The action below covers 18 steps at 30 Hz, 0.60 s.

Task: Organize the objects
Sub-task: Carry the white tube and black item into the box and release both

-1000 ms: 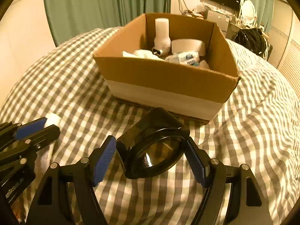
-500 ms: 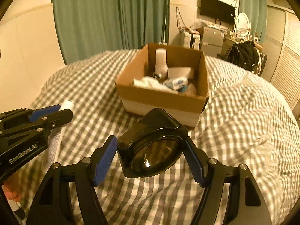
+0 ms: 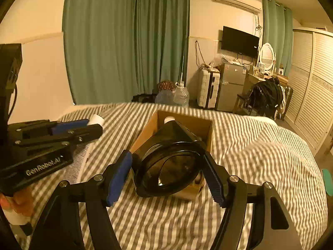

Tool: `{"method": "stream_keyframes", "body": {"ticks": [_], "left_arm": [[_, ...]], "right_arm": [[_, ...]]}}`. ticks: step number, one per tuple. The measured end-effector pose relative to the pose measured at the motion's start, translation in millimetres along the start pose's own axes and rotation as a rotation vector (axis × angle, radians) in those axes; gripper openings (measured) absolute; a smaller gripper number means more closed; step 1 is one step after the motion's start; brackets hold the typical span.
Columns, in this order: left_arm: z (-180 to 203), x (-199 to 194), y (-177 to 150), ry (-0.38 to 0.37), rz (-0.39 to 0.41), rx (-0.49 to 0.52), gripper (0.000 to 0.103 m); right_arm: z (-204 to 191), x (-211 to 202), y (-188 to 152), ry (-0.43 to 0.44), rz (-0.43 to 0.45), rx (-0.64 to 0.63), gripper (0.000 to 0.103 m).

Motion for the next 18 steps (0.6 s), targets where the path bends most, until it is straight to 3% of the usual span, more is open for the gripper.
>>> {"method": "stream_keyframes", "body": {"ticks": [7,8,9,13,18], "left_arm": [[-1,64,31,-0.002,-0.014,0.02,0.023],[-3,77,35,-0.008,-0.025,0.013,0.023],[-6,89,39,-0.012,-0.035,0.009,0.023],[-15,131,46,-0.002,-0.053,-0.003,0.023],[-20,167,25,-0.03,-0.093,-0.004,0.023]], "right_arm": [[17,47,44,-0.031,0.005,-0.011,0.054],[20,57,48,-0.037,0.001,-0.01,0.027],[23,68,52,-0.033,-0.001,-0.003,0.014],[42,111,65,-0.011,-0.023,0.054,0.013],[56,157,73,-0.008,-0.024,0.123,0.013]]}}
Point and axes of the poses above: each gripper's, at about its wrist camera, not at the fingertips, and x roughly the way its jaws point, z to its right, y to its top, the point moved 4 cm from there along x, roughly the way its jaws point, and after that the axes turned 3 degrees about x, right-handed, at the moved point
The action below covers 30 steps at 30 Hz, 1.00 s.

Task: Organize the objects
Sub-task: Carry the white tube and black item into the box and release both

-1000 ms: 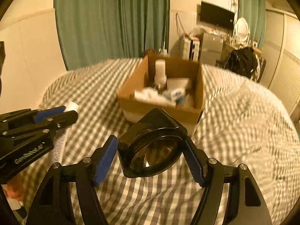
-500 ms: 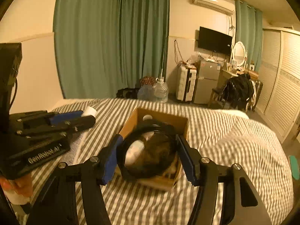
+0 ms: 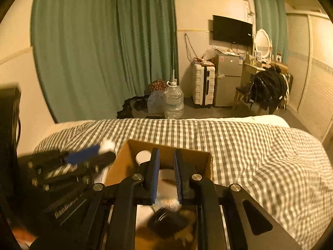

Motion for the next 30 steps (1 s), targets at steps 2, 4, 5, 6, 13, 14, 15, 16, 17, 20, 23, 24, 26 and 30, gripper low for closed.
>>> {"method": "stream_keyframes", "body": {"ticks": [2,4,5,6,13,14,15,16,17,20,23,24,26,30], "left_arm": [[2,20,-12,-0.002,-0.041,0.011,0.023],[4,33,-21,-0.012,-0.071,0.019,0.023],[7,39,-25,-0.013,-0.086,0.025,0.023],[9,43,-30,-0.013,-0.095,0.033,0.023],[19,39,-43,0.015,-0.098,0.047,0.053],[19,36,-42,0.023,-0.089,0.041,0.067],[17,34,-42,0.026,-0.078,0.033,0.069],[16,32,-41,0.026,-0.072,0.027,0.07],[15,30,-40,0.023,-0.071,0.023,0.07],[11,24,-34,0.037,-0.056,0.02,0.072],[9,15,-24,0.058,-0.031,0.011,0.074],[7,12,-20,0.063,-0.02,0.004,0.074],[5,1,-10,0.06,0.008,-0.008,0.074],[4,-26,12,0.082,0.086,0.011,0.086]], "right_arm": [[7,13,-5,0.003,-0.001,0.022,0.013],[14,29,-15,0.004,-0.035,0.035,0.013],[17,35,-20,-0.005,-0.053,0.039,0.013],[21,42,-25,-0.019,-0.07,0.044,0.013],[35,39,-36,-0.047,-0.085,0.065,0.013],[36,38,-36,-0.048,-0.086,0.067,0.014],[37,37,-37,-0.05,-0.086,0.068,0.015],[38,36,-38,-0.053,-0.086,0.07,0.017],[38,35,-36,-0.058,-0.085,0.073,0.022],[43,29,-34,-0.067,-0.074,0.085,0.029],[47,18,-30,-0.076,-0.052,0.091,0.041],[48,14,-27,-0.082,-0.042,0.092,0.05],[47,6,-20,-0.091,-0.02,0.092,0.056],[43,-13,-4,-0.107,0.034,0.072,0.064]]}}
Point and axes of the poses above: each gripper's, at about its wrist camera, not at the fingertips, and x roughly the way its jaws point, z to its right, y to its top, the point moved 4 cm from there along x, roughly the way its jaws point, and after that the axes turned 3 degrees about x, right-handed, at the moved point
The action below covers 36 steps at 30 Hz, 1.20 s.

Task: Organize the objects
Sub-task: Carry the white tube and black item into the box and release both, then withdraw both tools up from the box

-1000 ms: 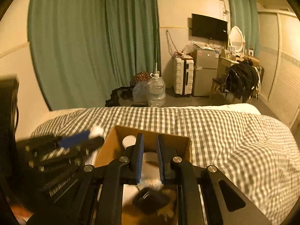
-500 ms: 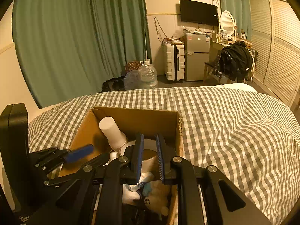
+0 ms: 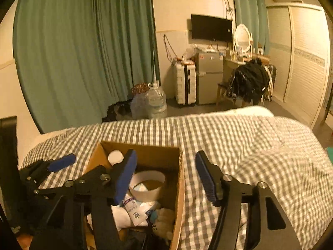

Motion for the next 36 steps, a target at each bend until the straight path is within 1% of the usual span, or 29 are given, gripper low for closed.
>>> {"method": "stream_keyframes", "body": {"ticks": [3,7,8,10,12,13,15,16,18,20,23,26,27,31,32,34,36], "left_arm": [[-3,-20,12,0.018,0.045,0.026,0.086],[-6,-55,25,0.012,0.098,0.017,0.087],[-6,-68,29,0.015,0.12,0.015,0.092],[-4,-88,34,0.026,0.158,0.021,0.098],[-1,-112,38,0.05,0.204,0.041,0.098],[-1,-123,39,0.06,0.221,0.051,0.098],[-2,-142,38,0.068,0.247,0.053,0.1],[-3,-151,38,0.07,0.257,0.049,0.103],[-9,-167,34,0.078,0.281,0.03,0.103],[-15,-181,27,0.096,0.296,0.012,0.103],[-27,-197,12,0.146,0.312,-0.013,0.103],[-39,-206,-7,0.181,0.333,-0.061,0.103],[-41,-206,-13,0.189,0.333,-0.07,0.103],[-35,-196,-39,0.19,0.329,-0.05,0.103],[-34,-192,-45,0.191,0.322,-0.037,0.103],[-34,-182,-55,0.198,0.304,-0.033,0.103],[-34,-167,-61,0.191,0.268,-0.033,0.103]], "right_arm": [[-2,-17,12,-0.001,0.044,0.001,0.067],[-8,-46,22,-0.003,0.098,-0.001,0.069],[-10,-54,23,0.0,0.11,-0.003,0.072],[-15,-73,27,0.004,0.134,-0.011,0.075],[-23,-93,30,0.001,0.161,-0.032,0.081],[-27,-102,31,-0.004,0.173,-0.044,0.083],[-34,-121,34,-0.019,0.201,-0.063,0.09],[-37,-131,35,-0.025,0.216,-0.069,0.092],[-42,-152,36,-0.034,0.254,-0.069,0.096],[-45,-166,34,-0.038,0.277,-0.069,0.099],[-48,-183,26,-0.05,0.307,-0.073,0.1],[-44,-188,10,-0.06,0.309,-0.065,0.101],[-42,-186,-2,-0.062,0.306,-0.059,0.101],[-28,-173,-36,-0.075,0.299,-0.038,0.102],[-26,-166,-43,-0.079,0.295,-0.038,0.102],[-25,-149,-54,-0.1,0.26,-0.049,0.102],[-23,-135,-61,-0.118,0.231,-0.064,0.102]]}}
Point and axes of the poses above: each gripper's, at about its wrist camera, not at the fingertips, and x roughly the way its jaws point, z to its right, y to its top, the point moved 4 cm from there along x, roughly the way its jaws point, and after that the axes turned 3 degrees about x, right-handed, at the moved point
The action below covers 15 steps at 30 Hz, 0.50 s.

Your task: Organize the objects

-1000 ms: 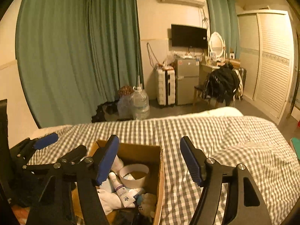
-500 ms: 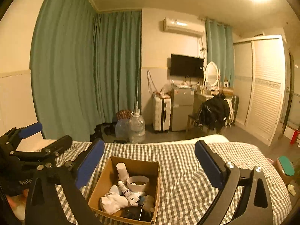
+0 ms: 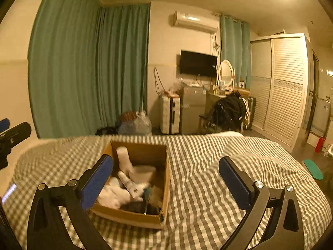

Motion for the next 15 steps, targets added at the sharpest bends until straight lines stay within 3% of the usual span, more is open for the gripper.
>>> {"method": "stream_keyframes", "body": {"ticks": [5,15], "left_arm": [[7,18,-13,0.046,-0.045,0.061,0.103],[4,17,-11,0.026,-0.061,0.034,0.103]], "right_arm": [[2,13,-8,-0.009,-0.014,0.015,0.102],[1,6,-6,-0.021,-0.001,0.013,0.102]]}}
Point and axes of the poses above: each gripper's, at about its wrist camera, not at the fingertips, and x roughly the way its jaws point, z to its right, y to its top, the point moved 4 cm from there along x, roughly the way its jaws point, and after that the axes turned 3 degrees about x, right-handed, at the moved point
